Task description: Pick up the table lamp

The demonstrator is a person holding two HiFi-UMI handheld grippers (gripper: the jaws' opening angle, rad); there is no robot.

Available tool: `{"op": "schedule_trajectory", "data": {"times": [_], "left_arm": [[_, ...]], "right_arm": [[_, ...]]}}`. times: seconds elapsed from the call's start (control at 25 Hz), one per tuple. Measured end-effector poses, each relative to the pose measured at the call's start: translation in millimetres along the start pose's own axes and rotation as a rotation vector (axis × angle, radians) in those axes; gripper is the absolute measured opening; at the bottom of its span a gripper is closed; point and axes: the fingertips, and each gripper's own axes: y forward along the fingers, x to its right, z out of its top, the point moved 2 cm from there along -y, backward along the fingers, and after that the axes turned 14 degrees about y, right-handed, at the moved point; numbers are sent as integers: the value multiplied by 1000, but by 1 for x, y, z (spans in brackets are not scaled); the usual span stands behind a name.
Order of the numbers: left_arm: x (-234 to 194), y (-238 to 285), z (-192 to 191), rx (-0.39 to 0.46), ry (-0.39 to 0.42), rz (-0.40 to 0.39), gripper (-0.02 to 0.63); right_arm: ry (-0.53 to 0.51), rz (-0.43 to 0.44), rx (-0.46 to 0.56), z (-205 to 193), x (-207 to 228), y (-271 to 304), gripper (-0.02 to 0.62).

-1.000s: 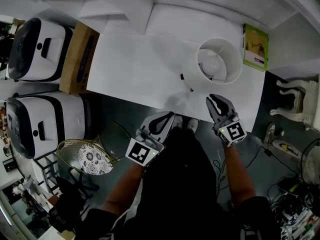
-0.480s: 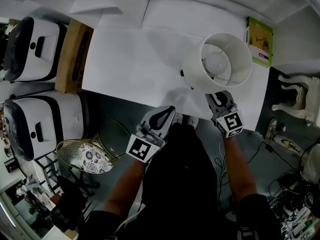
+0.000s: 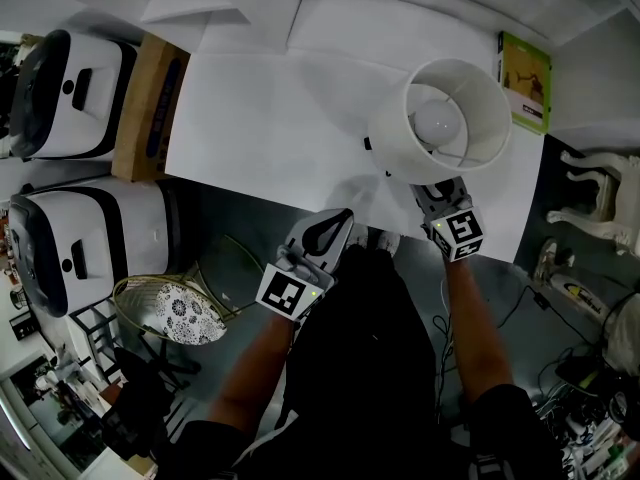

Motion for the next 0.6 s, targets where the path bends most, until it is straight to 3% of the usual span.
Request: {"op": "schedule_trajectory", "data": {"times": [0.6], "left_arm": [[4, -15, -15, -36, 30, 10, 18]], "right_arm": [[-55, -43, -59, -9, 15, 29, 137]]}}
